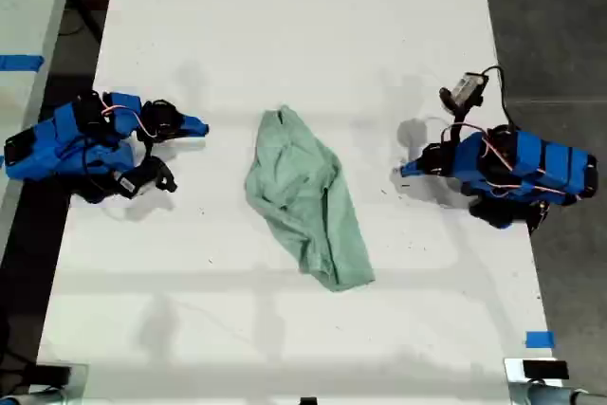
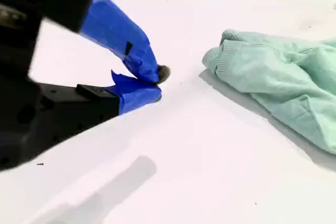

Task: Fold t shirt

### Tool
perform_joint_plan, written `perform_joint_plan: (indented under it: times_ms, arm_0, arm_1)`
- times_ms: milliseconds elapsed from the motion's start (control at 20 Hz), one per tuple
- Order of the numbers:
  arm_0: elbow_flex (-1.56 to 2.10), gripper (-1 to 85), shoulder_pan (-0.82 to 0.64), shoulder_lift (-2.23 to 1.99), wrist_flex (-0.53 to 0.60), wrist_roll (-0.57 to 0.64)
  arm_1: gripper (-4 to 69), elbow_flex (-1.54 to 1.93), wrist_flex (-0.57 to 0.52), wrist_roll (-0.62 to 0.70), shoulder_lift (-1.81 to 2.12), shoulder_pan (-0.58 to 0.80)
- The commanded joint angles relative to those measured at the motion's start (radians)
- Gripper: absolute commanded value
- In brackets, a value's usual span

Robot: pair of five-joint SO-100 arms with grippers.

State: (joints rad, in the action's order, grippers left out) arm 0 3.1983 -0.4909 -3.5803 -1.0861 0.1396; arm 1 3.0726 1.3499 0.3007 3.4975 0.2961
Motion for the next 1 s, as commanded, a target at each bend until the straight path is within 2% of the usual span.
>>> perform_joint_plan:
  times_ms: [0, 150, 350, 500, 650, 750, 850, 950]
  arm_0:
    - [0.011, 1.0, 0.002, -0.005, 0.009, -0.046]
    - [-0.026, -0.2, 0.061, -0.005, 0.015, -0.160]
    - [-0.164, -0.3, 0.166, 0.064, 0.034, -0.287]
    - [-0.454, 3.0, 0.242, 0.531, 0.066, -0.388]
    - [-0.923, 10.1, 0.367, 1.141, 0.014, -0.434]
    - [-1.216, 13.0, 0.445, 1.460, -0.041, -0.431]
    - [-1.424, 14.1, 0.528, 1.680, -0.048, -0.445]
    - [-1.614, 14.2, 0.606, 1.858, -0.049, -0.465]
  arm_1:
    - [1.0, 0.028, 0.003, -0.049, 0.005, -0.025]
    - [0.5, 0.028, 0.003, -0.067, 0.005, -0.018]
    - [0.3, -0.149, 0.147, -0.187, -0.044, -0.078]
    - [0.2, -0.416, 0.184, -0.311, -0.387, -0.164]
    - [1.5, -0.669, 0.083, -0.373, -0.759, -0.287]
    - [22.7, -0.854, 0.049, -0.400, -0.997, -0.382]
    - [29.5, -1.069, 0.077, -0.431, -1.247, -0.472]
    - [32.5, -1.299, 0.129, -0.459, -1.489, -0.554]
